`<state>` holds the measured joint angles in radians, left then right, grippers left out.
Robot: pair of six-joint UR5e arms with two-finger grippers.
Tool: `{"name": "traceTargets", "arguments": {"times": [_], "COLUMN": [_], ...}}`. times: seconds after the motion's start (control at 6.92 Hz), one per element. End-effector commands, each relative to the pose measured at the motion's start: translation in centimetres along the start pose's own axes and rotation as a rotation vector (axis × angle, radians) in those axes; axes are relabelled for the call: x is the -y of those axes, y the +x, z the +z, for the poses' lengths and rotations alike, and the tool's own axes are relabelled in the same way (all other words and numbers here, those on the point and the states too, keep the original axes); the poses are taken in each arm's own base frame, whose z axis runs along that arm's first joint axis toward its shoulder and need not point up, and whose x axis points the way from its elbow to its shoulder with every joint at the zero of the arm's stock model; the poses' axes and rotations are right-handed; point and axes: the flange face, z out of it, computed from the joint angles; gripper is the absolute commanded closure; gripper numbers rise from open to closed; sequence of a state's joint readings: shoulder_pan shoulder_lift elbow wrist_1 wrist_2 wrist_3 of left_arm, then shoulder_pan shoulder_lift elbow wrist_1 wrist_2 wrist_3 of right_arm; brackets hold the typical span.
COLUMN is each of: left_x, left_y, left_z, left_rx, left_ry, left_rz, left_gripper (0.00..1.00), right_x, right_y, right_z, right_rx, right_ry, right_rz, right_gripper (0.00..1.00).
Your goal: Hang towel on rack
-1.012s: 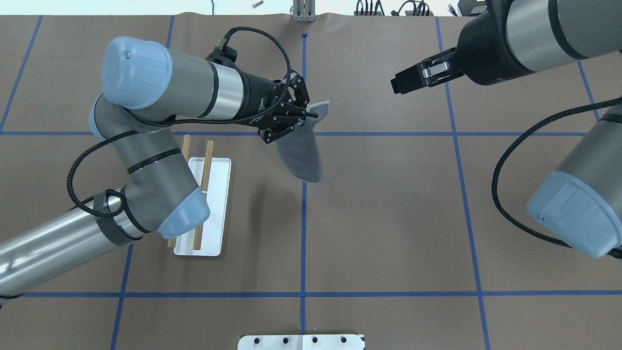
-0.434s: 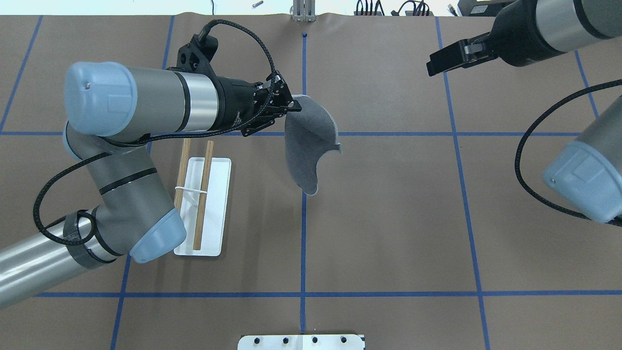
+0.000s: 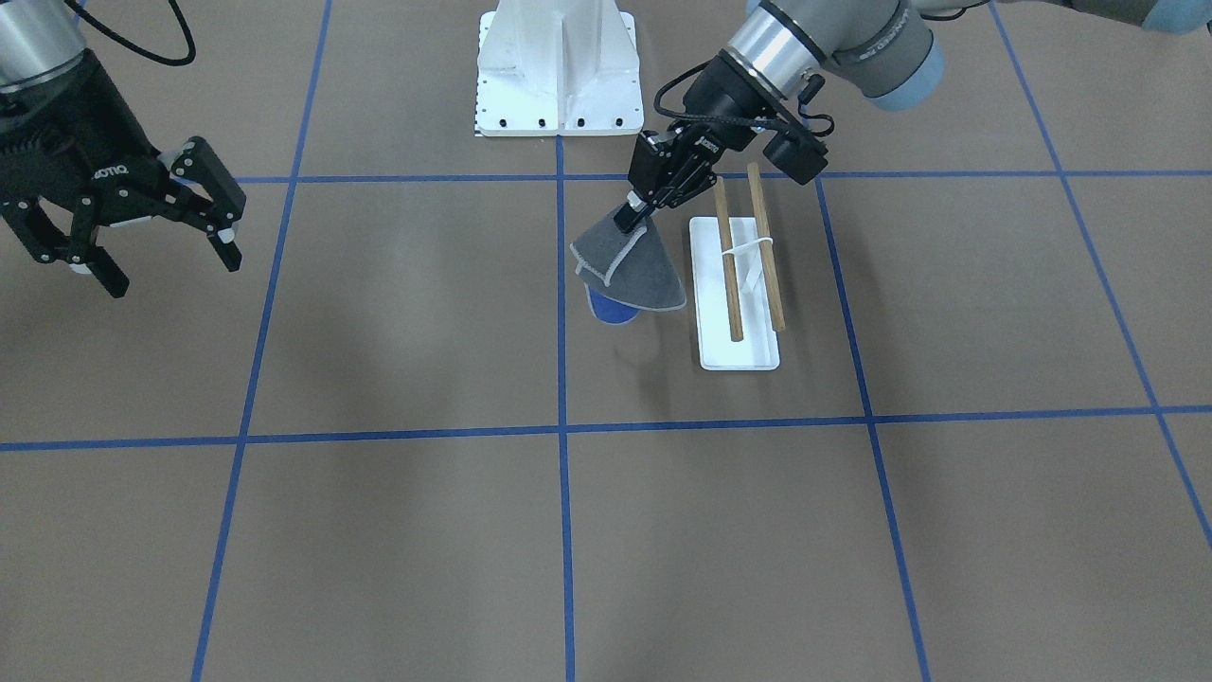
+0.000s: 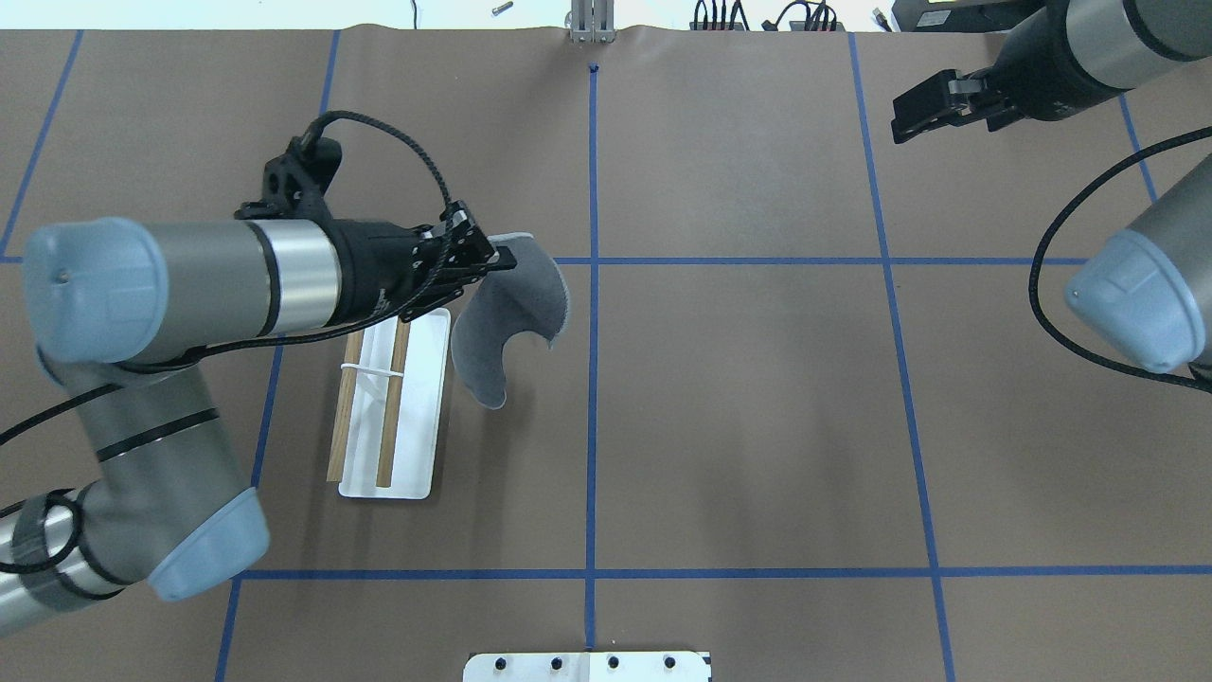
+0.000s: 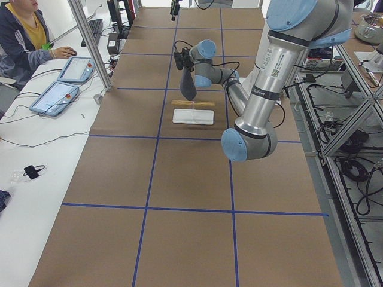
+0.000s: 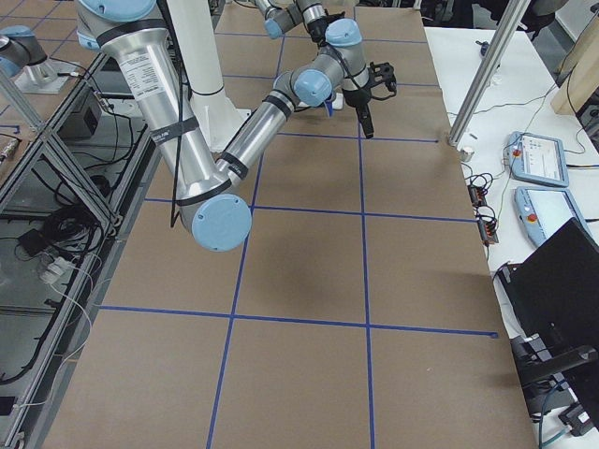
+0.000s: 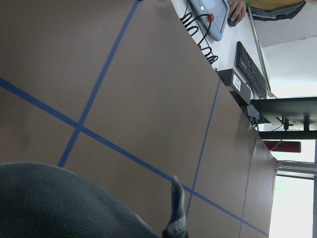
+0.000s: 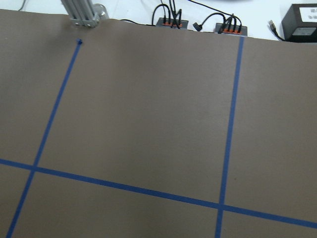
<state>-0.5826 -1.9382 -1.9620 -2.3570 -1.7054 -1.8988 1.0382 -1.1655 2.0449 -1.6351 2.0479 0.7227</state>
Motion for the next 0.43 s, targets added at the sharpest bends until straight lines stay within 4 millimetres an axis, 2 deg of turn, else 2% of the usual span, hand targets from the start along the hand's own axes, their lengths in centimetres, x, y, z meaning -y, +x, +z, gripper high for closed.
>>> {"name": "traceTargets", "arguments": {"times": [0.0, 0.29], "left_x": [0.9, 1.7], "left_y": [-5.2, -8.0], "left_z": [-4.6, -5.1], "left_rx": [0.065, 0.118], "left_ry": [0.03, 0.053], "left_rz": [-0.036, -0.134], "left_gripper": [1.0, 1.0], "right_x": [0.8, 0.9], "right_y": [2.5, 2.9], "right_z": [1.8, 2.3], "right_rx": [-0.041, -0.05], "right_ry": [-0.027, -0.033], "right_rz": [0.037, 0.042], "right_gripper": [0.0, 0.0]}}
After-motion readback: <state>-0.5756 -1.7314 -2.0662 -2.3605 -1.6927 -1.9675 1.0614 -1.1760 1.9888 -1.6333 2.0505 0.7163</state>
